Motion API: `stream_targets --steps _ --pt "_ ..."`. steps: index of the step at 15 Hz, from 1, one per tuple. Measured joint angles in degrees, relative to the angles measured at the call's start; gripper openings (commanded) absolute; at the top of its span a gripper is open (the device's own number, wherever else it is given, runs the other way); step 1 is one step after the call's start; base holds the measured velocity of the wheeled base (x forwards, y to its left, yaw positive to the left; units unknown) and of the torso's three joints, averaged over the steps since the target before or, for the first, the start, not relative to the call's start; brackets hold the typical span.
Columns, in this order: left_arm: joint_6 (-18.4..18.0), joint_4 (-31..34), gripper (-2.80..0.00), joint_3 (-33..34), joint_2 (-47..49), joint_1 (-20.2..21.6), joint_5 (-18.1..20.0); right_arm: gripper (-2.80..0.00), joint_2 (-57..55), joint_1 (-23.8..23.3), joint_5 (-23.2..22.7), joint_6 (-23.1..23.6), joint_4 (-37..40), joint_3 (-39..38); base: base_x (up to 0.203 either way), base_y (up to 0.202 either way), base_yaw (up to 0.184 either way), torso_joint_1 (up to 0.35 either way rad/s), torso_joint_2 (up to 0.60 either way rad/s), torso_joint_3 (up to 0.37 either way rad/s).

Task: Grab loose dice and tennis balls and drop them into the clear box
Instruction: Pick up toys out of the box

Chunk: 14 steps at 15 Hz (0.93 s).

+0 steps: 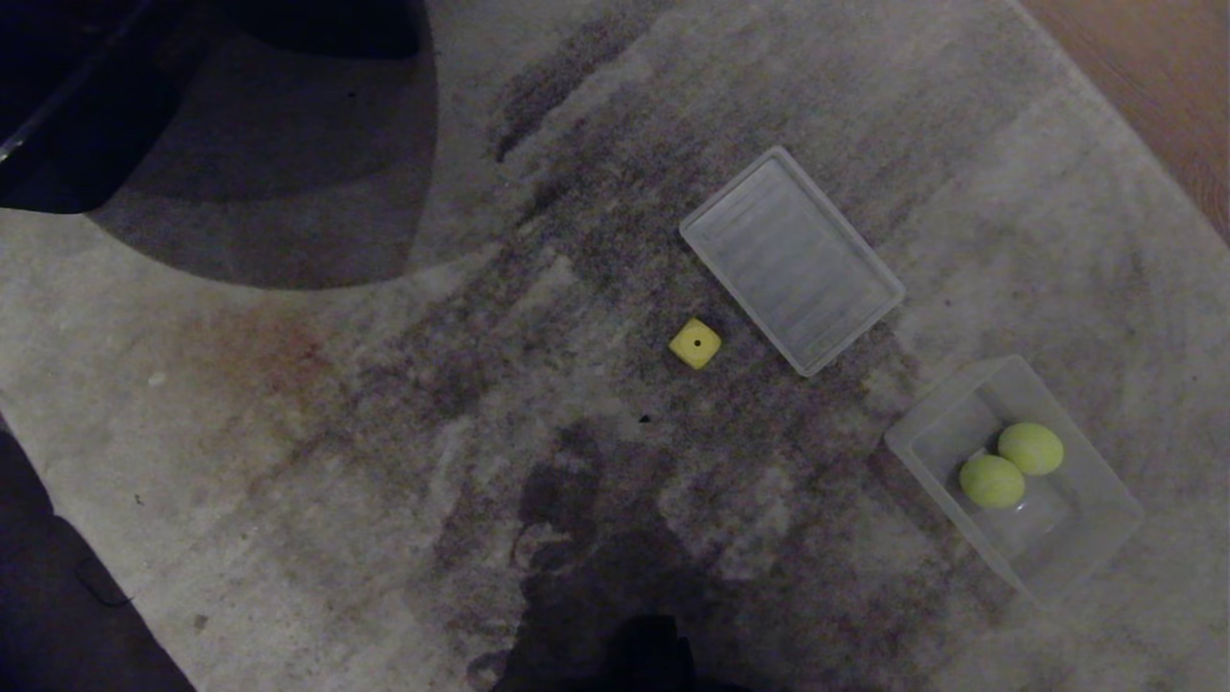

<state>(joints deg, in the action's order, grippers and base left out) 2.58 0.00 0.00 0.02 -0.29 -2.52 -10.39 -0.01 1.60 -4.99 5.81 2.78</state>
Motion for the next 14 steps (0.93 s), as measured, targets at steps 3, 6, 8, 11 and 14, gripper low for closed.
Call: stream_targets --steps 3,6,8,11,14 --pt "0.0 0.0 -2.80 0.0 0.0 0.0 0.0 -2.80 7.2 0.0 -0.1 -0.3 -1.7 -0.8 0.000 0.000 0.000 0.000 0.00 0.000" --pt "0.0 0.0 -2.80 0.0 0.0 0.0 0.0 -2.80 9.5 0.3 -0.5 0.5 -3.8 -1.8 0.000 0.000 0.000 0.000 0.00 0.000" --pt "0.0 0.0 -2.80 0.0 0.0 0.0 0.0 -2.80 10.1 0.5 -1.1 1.8 -2.6 -1.6 0.000 0.000 0.000 0.000 0.00 0.000" --pt "-0.4 0.0 -2.80 0.0 0.0 0.0 0.4 -2.80 10.4 0.5 -1.0 1.8 -2.7 -1.6 0.000 0.000 0.000 0.000 0.00 0.000" --pt "0.4 0.0 -2.80 0.0 0.0 0.0 0.0 -2.80 10.5 0.5 -1.0 1.5 -2.8 -1.7 0.000 0.000 0.000 0.000 0.00 0.000"
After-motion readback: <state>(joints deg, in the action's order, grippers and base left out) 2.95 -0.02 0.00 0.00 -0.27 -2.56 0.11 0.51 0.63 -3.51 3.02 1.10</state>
